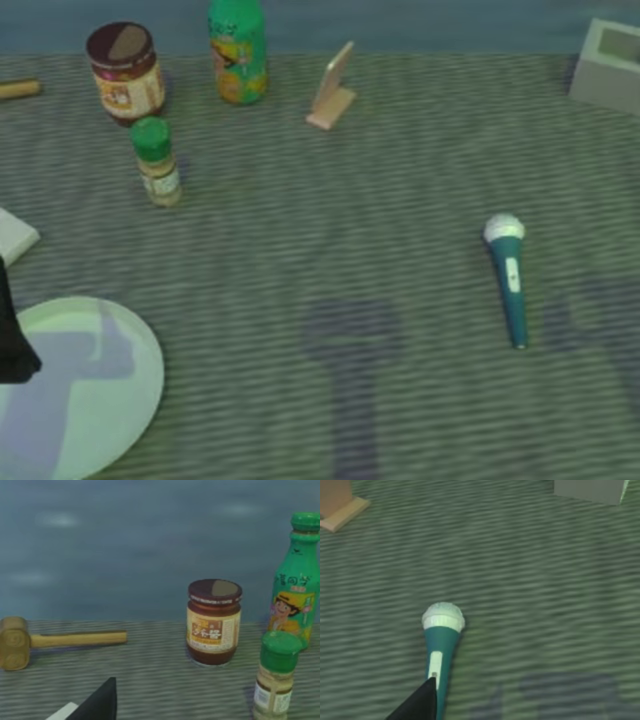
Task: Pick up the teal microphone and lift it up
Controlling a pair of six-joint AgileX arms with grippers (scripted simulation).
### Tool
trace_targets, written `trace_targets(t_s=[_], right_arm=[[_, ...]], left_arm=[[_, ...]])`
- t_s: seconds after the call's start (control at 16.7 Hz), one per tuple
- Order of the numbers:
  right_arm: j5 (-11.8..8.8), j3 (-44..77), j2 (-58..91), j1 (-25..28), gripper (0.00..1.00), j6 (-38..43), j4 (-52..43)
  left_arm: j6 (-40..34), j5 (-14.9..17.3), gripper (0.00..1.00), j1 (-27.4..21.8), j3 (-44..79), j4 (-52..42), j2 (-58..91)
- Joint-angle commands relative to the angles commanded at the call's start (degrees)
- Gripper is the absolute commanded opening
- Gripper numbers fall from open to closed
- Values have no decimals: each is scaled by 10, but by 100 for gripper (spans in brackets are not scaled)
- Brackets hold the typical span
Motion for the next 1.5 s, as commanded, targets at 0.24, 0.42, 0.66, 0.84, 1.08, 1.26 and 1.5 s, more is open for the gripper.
trace_targets(t_s=[0.24, 0.42, 0.66, 0.84, 1.08, 1.26, 1.5], right_arm=[[4, 155, 237, 49, 100, 56, -95], [6, 270, 410, 85, 100, 95, -161], [10, 397, 599, 127, 100, 139, -242], [13, 460, 694, 149, 100, 163, -292], [17, 492, 747, 161, 100, 176, -323], [17, 492, 747, 161, 100, 176, -323], [16, 482, 762, 159, 100, 174, -299]], left_arm=[[0, 0, 100, 0, 0, 0, 0], [0, 0, 100, 0, 0, 0, 0], [0, 0, 100, 0, 0, 0, 0], [0, 0, 100, 0, 0, 0, 0], [0, 0, 100, 0, 0, 0, 0], [0, 0, 100, 0, 0, 0, 0], [0, 0, 100, 0, 0, 0, 0]])
